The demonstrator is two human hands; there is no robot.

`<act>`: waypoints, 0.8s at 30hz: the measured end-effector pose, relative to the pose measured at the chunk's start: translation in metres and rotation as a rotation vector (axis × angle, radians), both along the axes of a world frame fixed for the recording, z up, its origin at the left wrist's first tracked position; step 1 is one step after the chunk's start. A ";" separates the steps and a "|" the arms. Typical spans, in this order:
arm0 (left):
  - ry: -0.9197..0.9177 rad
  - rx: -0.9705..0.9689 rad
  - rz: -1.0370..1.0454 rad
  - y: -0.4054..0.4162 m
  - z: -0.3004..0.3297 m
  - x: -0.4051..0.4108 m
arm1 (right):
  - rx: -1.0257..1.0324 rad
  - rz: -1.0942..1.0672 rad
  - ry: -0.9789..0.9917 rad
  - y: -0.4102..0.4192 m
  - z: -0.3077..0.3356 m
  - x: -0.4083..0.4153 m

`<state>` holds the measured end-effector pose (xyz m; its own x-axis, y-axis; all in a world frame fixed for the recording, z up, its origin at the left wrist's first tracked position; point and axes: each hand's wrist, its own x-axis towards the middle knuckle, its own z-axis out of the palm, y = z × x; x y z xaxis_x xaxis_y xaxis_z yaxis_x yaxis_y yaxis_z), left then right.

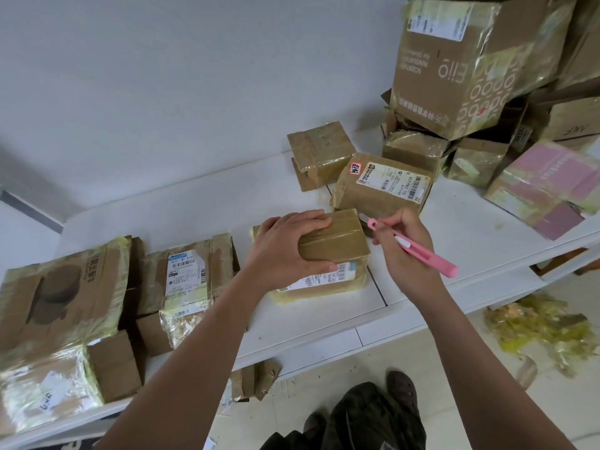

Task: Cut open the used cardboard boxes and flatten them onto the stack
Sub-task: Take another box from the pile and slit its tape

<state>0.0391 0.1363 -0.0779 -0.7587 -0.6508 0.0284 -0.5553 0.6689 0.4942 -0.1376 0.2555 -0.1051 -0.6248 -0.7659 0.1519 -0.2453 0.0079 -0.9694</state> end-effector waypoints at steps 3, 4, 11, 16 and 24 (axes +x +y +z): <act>0.003 -0.002 0.002 -0.002 -0.001 0.000 | -0.020 0.001 -0.016 -0.002 0.002 0.000; 0.001 -0.004 0.001 -0.002 -0.001 -0.001 | -0.028 0.003 -0.025 -0.002 0.002 0.000; 0.006 -0.004 -0.001 -0.005 -0.002 -0.002 | -0.039 -0.058 -0.003 -0.003 0.002 0.001; -0.009 -0.008 -0.004 -0.007 -0.003 -0.003 | -0.024 -0.044 0.030 -0.007 0.004 0.001; -0.009 -0.008 -0.001 -0.007 -0.002 -0.004 | 0.033 0.027 0.081 -0.010 0.008 -0.008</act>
<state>0.0356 0.1290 -0.0797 -0.7597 -0.6497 0.0265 -0.5591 0.6735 0.4835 -0.1452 0.2459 -0.0975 -0.5907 -0.7875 0.1756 -0.3235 0.0317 -0.9457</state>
